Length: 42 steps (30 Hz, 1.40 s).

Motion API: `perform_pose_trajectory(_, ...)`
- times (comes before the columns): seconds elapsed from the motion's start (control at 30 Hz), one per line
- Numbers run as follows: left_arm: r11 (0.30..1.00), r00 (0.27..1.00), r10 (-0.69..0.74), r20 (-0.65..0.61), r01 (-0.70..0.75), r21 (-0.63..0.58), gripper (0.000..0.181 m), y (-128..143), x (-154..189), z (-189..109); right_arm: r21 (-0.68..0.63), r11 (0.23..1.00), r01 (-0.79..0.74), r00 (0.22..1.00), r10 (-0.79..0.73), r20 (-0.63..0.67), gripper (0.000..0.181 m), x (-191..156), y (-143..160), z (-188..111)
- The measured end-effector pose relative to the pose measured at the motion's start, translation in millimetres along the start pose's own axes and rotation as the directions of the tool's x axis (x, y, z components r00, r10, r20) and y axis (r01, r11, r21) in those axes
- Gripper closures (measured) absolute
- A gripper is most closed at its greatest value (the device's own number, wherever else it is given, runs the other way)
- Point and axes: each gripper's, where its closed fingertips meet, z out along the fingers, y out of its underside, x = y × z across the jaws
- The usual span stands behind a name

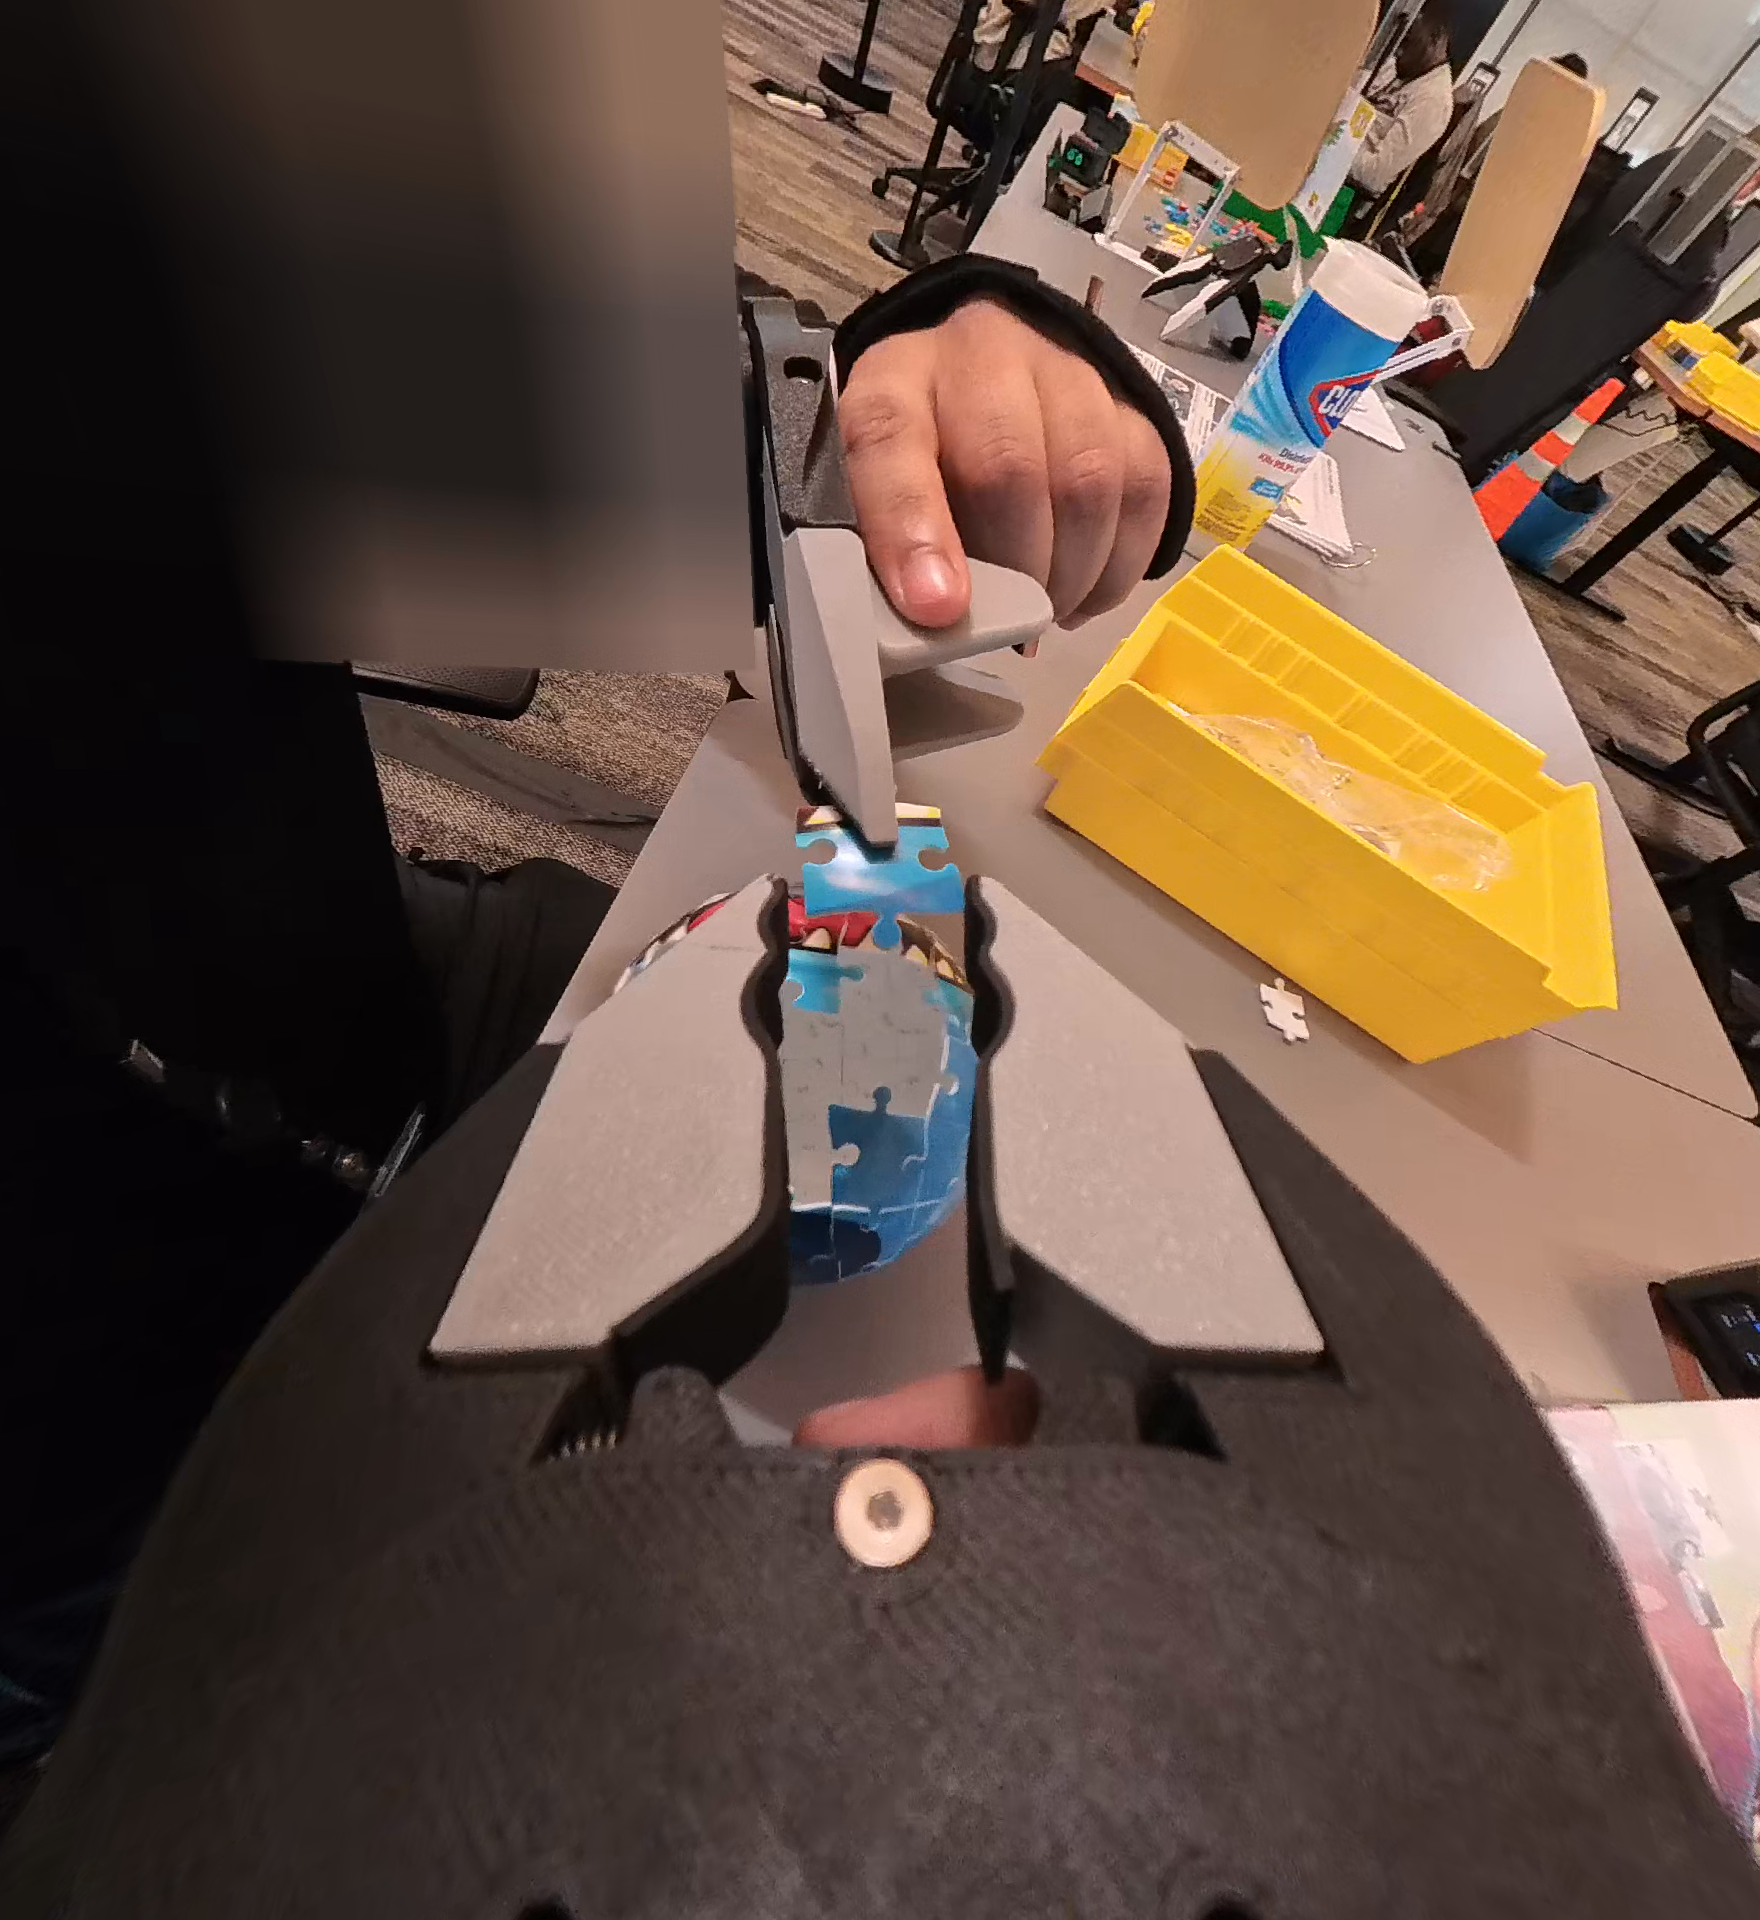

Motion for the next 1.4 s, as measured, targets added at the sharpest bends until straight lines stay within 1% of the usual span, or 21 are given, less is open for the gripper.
perform_pose_trajectory(0.43,0.999,0.999,0.034,-0.004,-0.034,0.012,0.181,-3.7,2.4,-2.4,-0.022,1.000,0.016,0.999,-0.015,0.039,0.153,-3.5,1.2,1.9)
perform_pose_trajectory(0.67,0.995,0.996,0.093,-0.008,-0.093,0.022,0.181,-8.3,4.2,-2.1,-0.053,0.998,0.037,0.997,-0.033,0.073,0.154,-7.9,2.2,1.1)
perform_pose_trajectory(1.0,0.995,0.996,0.093,0.016,-0.093,0.029,0.181,-8.4,2.5,-3.3,-0.056,0.996,0.065,0.997,-0.063,0.034,0.154,-6.3,0.3,1.4)
perform_pose_trajectory(1.1,0.998,0.998,0.053,0.016,-0.053,0.012,0.179,-5.2,2.8,-3.5,-0.048,0.998,0.044,0.999,-0.044,0.008,0.154,-3.1,1.8,2.3)
perform_pose_trajectory(1.2,0.999,0.999,-0.034,-0.014,0.034,-0.012,0.178,-0.5,6.8,-3.1,-0.033,0.999,0.005,1.000,-0.005,0.010,0.154,-1.9,4.0,4.4)
perform_pose_trajectory(1.23,0.998,0.998,-0.056,-0.020,0.056,-0.018,0.174,1.2,7.8,-3.2,-0.030,0.999,-0.011,1.000,0.012,0.010,0.154,-0.7,5.1,4.9)
perform_pose_trajectory(1.3,0.994,0.994,-0.106,-0.022,0.105,-0.021,0.153,2.8,7.5,-4.3,-0.032,0.999,-0.038,0.999,0.038,0.012,0.154,1.9,8.8,4.9)
perform_pose_trajectory(1.4,0.989,0.988,-0.148,-0.044,0.146,-0.035,0.148,5.9,8.0,-9.0,-0.070,0.994,-0.082,0.996,0.083,0.017,0.154,5.8,19.3,3.9)
